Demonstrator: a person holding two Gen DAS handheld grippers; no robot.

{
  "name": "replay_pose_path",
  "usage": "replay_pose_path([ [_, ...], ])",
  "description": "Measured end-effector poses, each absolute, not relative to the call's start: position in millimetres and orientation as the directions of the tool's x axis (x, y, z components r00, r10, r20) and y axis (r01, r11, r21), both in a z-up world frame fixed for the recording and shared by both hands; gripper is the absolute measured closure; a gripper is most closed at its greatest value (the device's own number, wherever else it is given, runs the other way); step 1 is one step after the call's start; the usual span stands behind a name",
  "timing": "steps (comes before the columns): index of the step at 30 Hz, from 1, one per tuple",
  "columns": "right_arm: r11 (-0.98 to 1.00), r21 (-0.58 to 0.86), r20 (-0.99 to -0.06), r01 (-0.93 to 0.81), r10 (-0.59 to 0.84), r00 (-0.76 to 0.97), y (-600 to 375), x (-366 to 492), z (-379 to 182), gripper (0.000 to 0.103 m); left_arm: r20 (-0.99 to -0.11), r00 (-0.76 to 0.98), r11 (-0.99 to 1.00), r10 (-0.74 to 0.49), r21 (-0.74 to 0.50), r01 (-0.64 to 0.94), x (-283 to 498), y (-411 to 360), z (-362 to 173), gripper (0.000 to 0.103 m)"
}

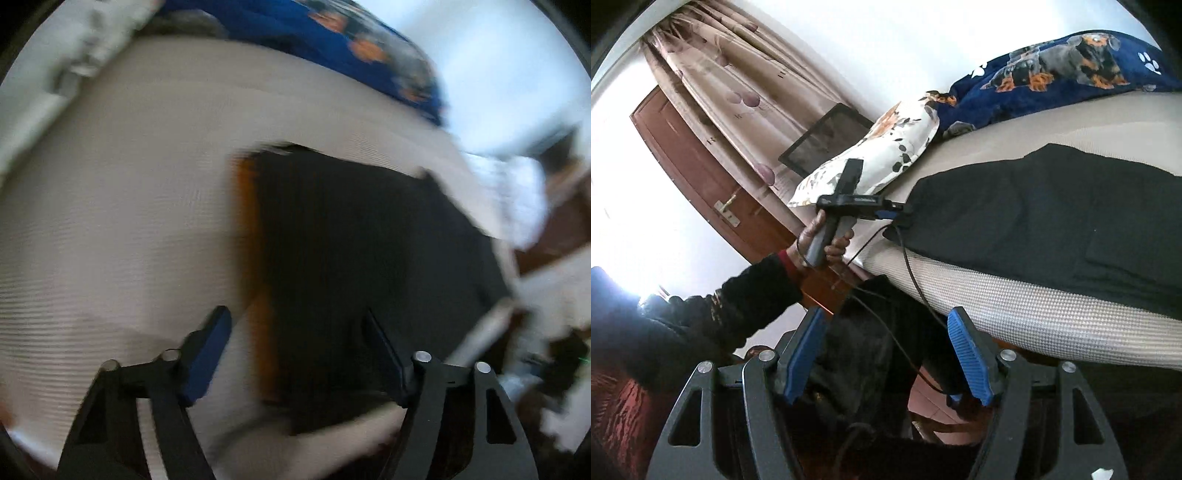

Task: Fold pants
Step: 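Grasp the orange-lined waistband edge of the black pants with the left gripper and lift, then grasp the lifted orange-lined edge with the right gripper while the left gripper releases it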

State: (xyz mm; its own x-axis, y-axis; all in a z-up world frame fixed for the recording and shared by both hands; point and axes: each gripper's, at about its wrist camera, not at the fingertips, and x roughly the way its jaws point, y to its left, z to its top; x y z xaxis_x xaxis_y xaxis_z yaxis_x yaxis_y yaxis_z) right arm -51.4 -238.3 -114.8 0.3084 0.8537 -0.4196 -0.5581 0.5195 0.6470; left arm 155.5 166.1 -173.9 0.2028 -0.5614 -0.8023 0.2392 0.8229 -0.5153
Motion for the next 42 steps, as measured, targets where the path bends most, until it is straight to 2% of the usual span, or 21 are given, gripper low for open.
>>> replay_pose_path([
  [4, 0.516, 0.671, -0.411, -0.532, 0.857, 0.312, -239.9, -42.3, -121.6, 0.036, -0.781, 0.146, 0.781, -0.608, -0.553, 0.291, 154.5, 146.8, -180.2, 0.037],
  [5, 0.512, 0.679, -0.405, -0.526, 0.859, 0.314, -240.0, -39.7, -122.7, 0.036, -0.773, 0.141, 0.771, -0.619, -0.564, 0.295, 157.1, 146.4, -182.1, 0.038],
  [6, 0.508, 0.686, -0.399, -0.52, 0.861, 0.315, -239.4, -37.2, -124.0, 0.036, -0.766, 0.152, 0.77, -0.625, -0.571, 0.285, 161.5, 149.0, -184.2, 0.046],
  [7, 0.506, 0.689, -0.396, -0.518, 0.862, 0.316, -238.4, -35.7, -124.7, 0.036, -0.762, 0.167, 0.774, -0.626, -0.581, 0.252, 166.1, 153.3, -185.5, 0.049],
  [10, 0.498, 0.693, -0.384, -0.521, 0.867, 0.318, -234.4, -34.0, -124.5, 0.036, -0.746, 0.191, 0.769, -0.637, -0.603, 0.212, 167.5, 155.8, -186.5, 0.05],
  [12, 0.497, 0.695, -0.379, -0.52, 0.867, 0.322, -233.3, -32.7, -124.8, 0.036, -0.786, 0.236, 0.818, -0.572, -0.526, 0.232, 159.4, 146.4, -182.4, 0.066],
  [15, 0.511, 0.697, -0.376, -0.503, 0.858, 0.351, -238.3, -30.7, -126.9, 0.036, -0.777, 0.304, 0.835, -0.55, -0.514, 0.196, 151.2, 142.3, -174.1, 0.079],
  [18, 0.522, 0.715, -0.354, -0.466, 0.844, 0.403, -252.6, -24.9, -127.4, 0.036, -0.759, 0.359, 0.839, -0.543, -0.502, 0.208, 138.9, 128.6, -150.7, 0.086],
  [25, 0.542, 0.743, -0.3, -0.393, 0.794, 0.529, -288.0, -10.6, -119.7, 0.036, -0.692, 0.384, 0.79, -0.612, -0.511, 0.339, 116.3, 80.4, -81.5, 0.087],
  [31, 0.458, 0.818, -0.203, -0.348, 0.796, 0.57, -307.8, 7.8, -125.1, 0.036, -0.668, 0.324, 0.731, -0.67, -0.521, 0.44, 111.4, 7.3, -55.3, 0.087],
  [38, 0.297, 0.911, -0.087, -0.285, 0.815, 0.572, -316.6, 39.0, -139.5, 0.036, -0.661, 0.286, 0.694, -0.694, -0.506, 0.513, 109.7, -67.3, -62.4, 0.087],
  [42, 0.2, 0.951, -0.032, -0.237, 0.824, 0.566, -321.7, 58.5, -149.6, 0.036, -0.676, 0.304, 0.702, -0.672, -0.448, 0.553, 104.5, -100.1, -71.1, 0.087],
])
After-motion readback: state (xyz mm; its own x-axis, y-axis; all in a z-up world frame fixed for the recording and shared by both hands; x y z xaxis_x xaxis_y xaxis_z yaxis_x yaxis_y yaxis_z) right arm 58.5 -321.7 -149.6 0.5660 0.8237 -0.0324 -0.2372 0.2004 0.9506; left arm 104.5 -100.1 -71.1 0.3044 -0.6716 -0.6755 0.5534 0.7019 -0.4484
